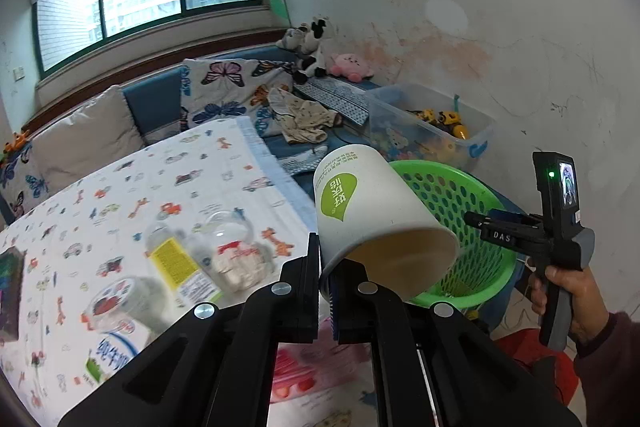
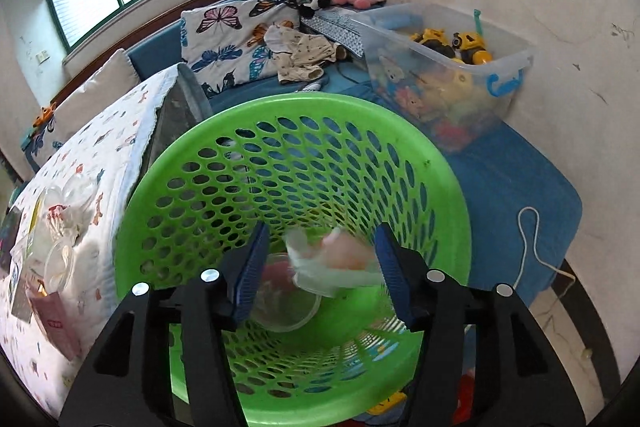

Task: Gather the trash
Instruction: 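Drop the plastic bag and the paper cup into the green basket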

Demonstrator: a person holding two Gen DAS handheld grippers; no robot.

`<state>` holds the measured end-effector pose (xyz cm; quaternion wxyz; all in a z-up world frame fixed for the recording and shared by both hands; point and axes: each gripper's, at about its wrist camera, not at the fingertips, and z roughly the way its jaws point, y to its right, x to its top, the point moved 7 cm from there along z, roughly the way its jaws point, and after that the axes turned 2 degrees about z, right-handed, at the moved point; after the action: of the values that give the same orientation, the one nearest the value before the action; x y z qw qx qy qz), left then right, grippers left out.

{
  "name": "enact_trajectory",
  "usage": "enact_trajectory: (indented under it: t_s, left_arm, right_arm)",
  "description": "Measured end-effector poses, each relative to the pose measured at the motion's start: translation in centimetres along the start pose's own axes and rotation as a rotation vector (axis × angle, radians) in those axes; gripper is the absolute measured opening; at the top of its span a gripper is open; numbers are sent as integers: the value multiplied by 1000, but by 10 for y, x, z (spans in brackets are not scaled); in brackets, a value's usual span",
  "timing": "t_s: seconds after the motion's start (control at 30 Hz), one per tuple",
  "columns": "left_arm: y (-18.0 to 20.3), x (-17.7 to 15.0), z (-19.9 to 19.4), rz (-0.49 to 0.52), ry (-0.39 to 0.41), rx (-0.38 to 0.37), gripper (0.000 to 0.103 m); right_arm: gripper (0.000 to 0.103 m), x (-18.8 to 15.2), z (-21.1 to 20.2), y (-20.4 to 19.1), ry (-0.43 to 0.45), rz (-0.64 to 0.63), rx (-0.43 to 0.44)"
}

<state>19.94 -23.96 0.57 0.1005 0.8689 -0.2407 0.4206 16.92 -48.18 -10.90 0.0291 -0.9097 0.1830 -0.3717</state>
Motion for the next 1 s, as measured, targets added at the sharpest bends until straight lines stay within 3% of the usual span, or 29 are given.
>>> enact_trajectory:
  t_s: [0.37, 0.8, 0.87, 0.93, 1.0]
  left_arm:
    - [57, 10, 48, 69, -62, -87, 4]
    - [132, 16, 116, 131, -162, -205, 5]
    - [143, 20, 123, 139, -168, -227, 9]
    - [154, 20, 131, 146, -175, -250, 38]
    - [160, 20, 132, 155, -159, -254, 41]
  right_arm:
    - [69, -3, -58, 16, 109, -17, -10]
    - [72, -12, -109, 51, 195, 61, -20]
    - [72, -16, -114, 56, 196, 68, -26]
    - [72, -19, -115, 60, 194, 75, -33]
    - [72, -22, -116, 63, 192, 80, -37]
